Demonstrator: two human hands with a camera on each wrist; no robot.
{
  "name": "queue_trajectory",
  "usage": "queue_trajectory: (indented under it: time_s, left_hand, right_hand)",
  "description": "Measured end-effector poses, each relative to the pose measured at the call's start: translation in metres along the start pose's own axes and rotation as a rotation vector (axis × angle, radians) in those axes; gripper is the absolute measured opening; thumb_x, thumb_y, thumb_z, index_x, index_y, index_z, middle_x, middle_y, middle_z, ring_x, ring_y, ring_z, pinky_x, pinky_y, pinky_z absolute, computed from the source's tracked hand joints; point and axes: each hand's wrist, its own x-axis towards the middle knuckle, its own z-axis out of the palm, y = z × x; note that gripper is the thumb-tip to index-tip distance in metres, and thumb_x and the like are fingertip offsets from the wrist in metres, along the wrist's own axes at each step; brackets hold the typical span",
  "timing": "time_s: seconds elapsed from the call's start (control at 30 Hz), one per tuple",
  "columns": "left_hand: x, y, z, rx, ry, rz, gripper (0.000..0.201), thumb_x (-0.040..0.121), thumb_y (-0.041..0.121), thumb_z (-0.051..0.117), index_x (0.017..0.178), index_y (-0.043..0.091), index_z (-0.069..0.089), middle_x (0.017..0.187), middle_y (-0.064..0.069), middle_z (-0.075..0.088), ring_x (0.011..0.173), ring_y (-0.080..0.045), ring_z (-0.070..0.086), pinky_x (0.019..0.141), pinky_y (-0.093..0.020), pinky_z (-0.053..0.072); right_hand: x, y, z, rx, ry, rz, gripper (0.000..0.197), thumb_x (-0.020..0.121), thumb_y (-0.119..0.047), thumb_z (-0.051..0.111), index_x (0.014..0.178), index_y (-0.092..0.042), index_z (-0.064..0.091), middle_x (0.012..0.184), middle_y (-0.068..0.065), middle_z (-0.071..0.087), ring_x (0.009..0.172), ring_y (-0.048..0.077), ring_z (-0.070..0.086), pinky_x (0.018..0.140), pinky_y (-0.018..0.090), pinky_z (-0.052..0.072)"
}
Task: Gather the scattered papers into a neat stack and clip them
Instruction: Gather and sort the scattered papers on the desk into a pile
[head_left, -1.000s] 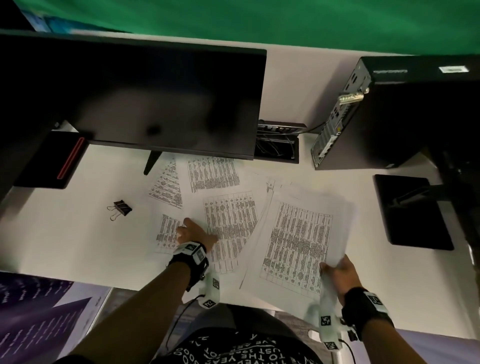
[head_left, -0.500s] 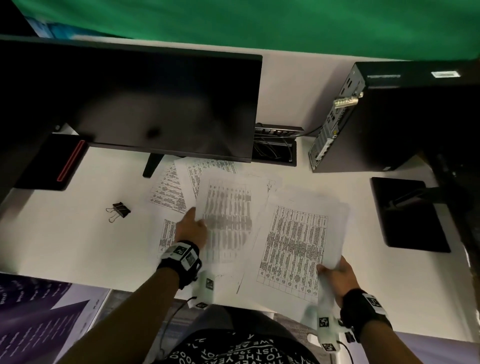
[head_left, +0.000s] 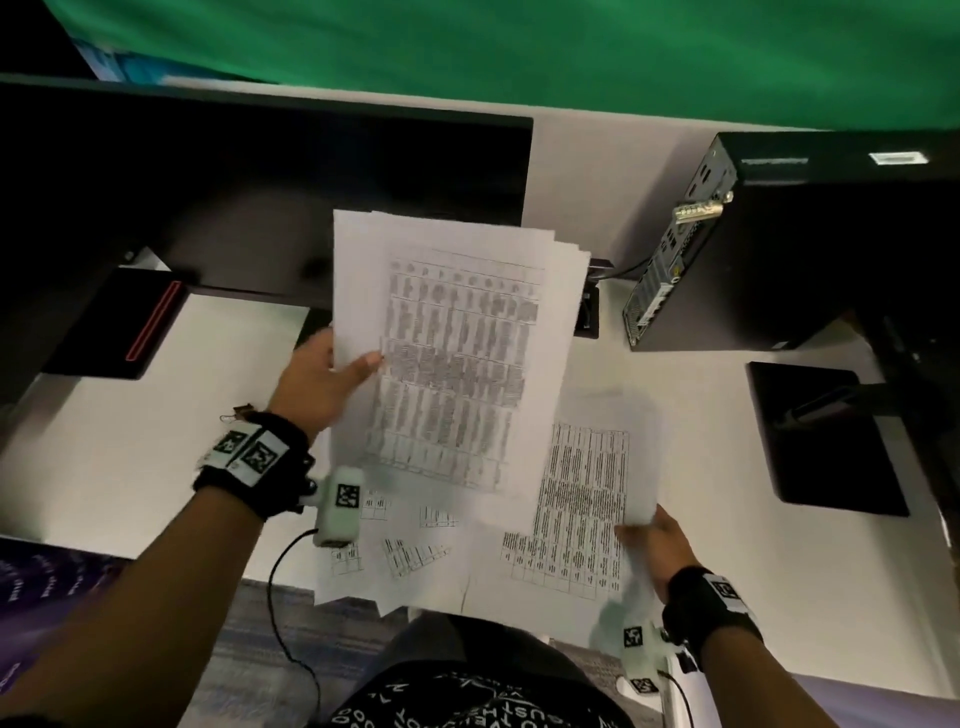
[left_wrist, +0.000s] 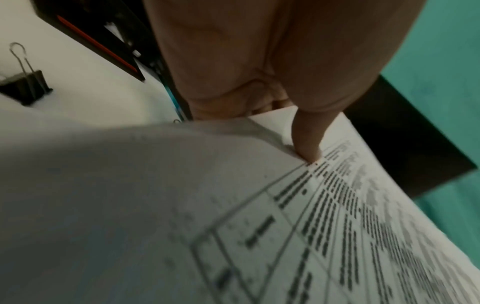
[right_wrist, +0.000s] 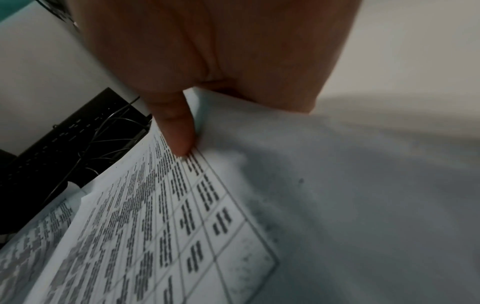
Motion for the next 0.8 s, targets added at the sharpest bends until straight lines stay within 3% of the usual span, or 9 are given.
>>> queue_trajectory:
  time_s: [0.1, 0.23, 0.3, 0.37, 0.43, 0.53, 0.6, 0.7, 0.8]
  left_hand:
    - [-0.001, -0.021, 0.04, -0.007, -0.113, -0.116, 0.026, 0.092, 0.019, 0.061, 0.118, 0.02, 0.056, 0.109, 0.003, 0.068, 0.098, -0.02, 0.066, 0.085, -0.043, 0.055]
    - [-0.016, -0.052, 0.105, 0.11, -0.261, -0.228, 0.045, 0.094, 0.013, 0.057, 0.136, 0.018, 0.041, 0.127, 0.0, 0.057, 0.113, -0.023, 0.057, 0.093, -0.036, 0.047]
    - [-0.021, -0.07, 0.129, 0.258, -0.394, -0.245, 0.053, 0.095, 0.018, 0.057, 0.143, 0.017, 0.035, 0.134, -0.008, 0.055, 0.114, -0.026, 0.057, 0.093, -0.033, 0.046]
    - [-0.023, -0.086, 0.14, 0.425, -0.433, -0.252, 0.055, 0.095, 0.023, 0.056, 0.145, 0.014, 0.035, 0.137, -0.009, 0.053, 0.119, -0.028, 0.054, 0.095, -0.03, 0.043]
    - [-0.017, -0.093, 0.137, 0.53, -0.324, -0.245, 0.052, 0.093, 0.024, 0.057, 0.141, 0.01, 0.043, 0.139, -0.013, 0.049, 0.122, -0.03, 0.053, 0.099, -0.034, 0.045]
    - [0.001, -0.097, 0.114, 0.643, -0.069, -0.359, 0.052, 0.09, 0.033, 0.06, 0.136, 0.012, 0.046, 0.137, -0.018, 0.044, 0.122, -0.033, 0.048, 0.098, -0.042, 0.046]
    - [0.012, -0.095, 0.094, 0.681, 0.05, -0.536, 0.071, 0.086, 0.044, 0.063, 0.142, 0.011, 0.034, 0.145, -0.02, 0.03, 0.131, -0.038, 0.035, 0.103, -0.051, 0.038]
    - [0.03, -0.101, 0.071, 0.665, 0.173, -0.788, 0.107, 0.077, 0.064, 0.063, 0.15, 0.006, 0.01, 0.156, -0.022, 0.007, 0.142, -0.041, 0.015, 0.113, -0.056, 0.024]
    - [0.049, -0.117, 0.058, 0.637, 0.158, -0.959, 0.129, 0.068, 0.084, 0.052, 0.152, 0.001, -0.001, 0.158, -0.025, -0.003, 0.144, -0.044, 0.004, 0.115, -0.055, 0.01]
  right_hand:
    - [0.001, 0.002, 0.002, -0.019, -0.007, 0.007, 0.043, 0.086, -0.015, 0.066, 0.128, -0.013, 0.057, 0.117, 0.011, 0.069, 0.112, 0.033, 0.061, 0.108, 0.053, 0.043]
    - [0.005, 0.003, 0.001, 0.099, 0.001, 0.004, 0.072, 0.068, -0.044, 0.069, 0.133, -0.016, 0.058, 0.134, 0.008, 0.063, 0.125, 0.031, 0.056, 0.114, 0.053, 0.036]
    - [-0.001, -0.001, 0.0, 0.139, -0.008, 0.04, 0.081, 0.075, -0.061, 0.065, 0.144, -0.022, 0.049, 0.149, -0.001, 0.048, 0.14, 0.027, 0.041, 0.12, 0.053, 0.025]
    - [-0.008, -0.006, 0.0, 0.086, -0.021, 0.032, 0.085, 0.082, -0.068, 0.061, 0.15, -0.021, 0.04, 0.15, -0.002, 0.044, 0.143, 0.027, 0.036, 0.119, 0.054, 0.024]
    - [-0.013, -0.01, 0.001, -0.05, -0.016, -0.033, 0.073, 0.086, -0.059, 0.065, 0.142, -0.017, 0.047, 0.139, 0.0, 0.056, 0.131, 0.028, 0.051, 0.113, 0.051, 0.037]
    - [-0.011, -0.007, 0.002, -0.149, 0.011, -0.093, 0.035, 0.094, -0.028, 0.065, 0.125, -0.015, 0.058, 0.115, 0.006, 0.07, 0.108, 0.029, 0.064, 0.1, 0.052, 0.05]
    - [-0.009, -0.002, 0.001, -0.113, 0.009, -0.088, 0.022, 0.096, -0.017, 0.062, 0.118, -0.017, 0.061, 0.111, 0.008, 0.071, 0.105, 0.029, 0.065, 0.098, 0.052, 0.051]
    - [-0.011, 0.004, -0.004, -0.057, 0.029, -0.075, 0.024, 0.095, -0.012, 0.062, 0.119, -0.014, 0.063, 0.109, 0.008, 0.071, 0.1, 0.027, 0.066, 0.099, 0.051, 0.051]
    - [-0.01, 0.011, -0.01, -0.016, 0.025, -0.042, 0.019, 0.095, -0.01, 0.063, 0.107, -0.024, 0.065, 0.109, 0.006, 0.073, 0.104, 0.028, 0.067, 0.1, 0.052, 0.05]
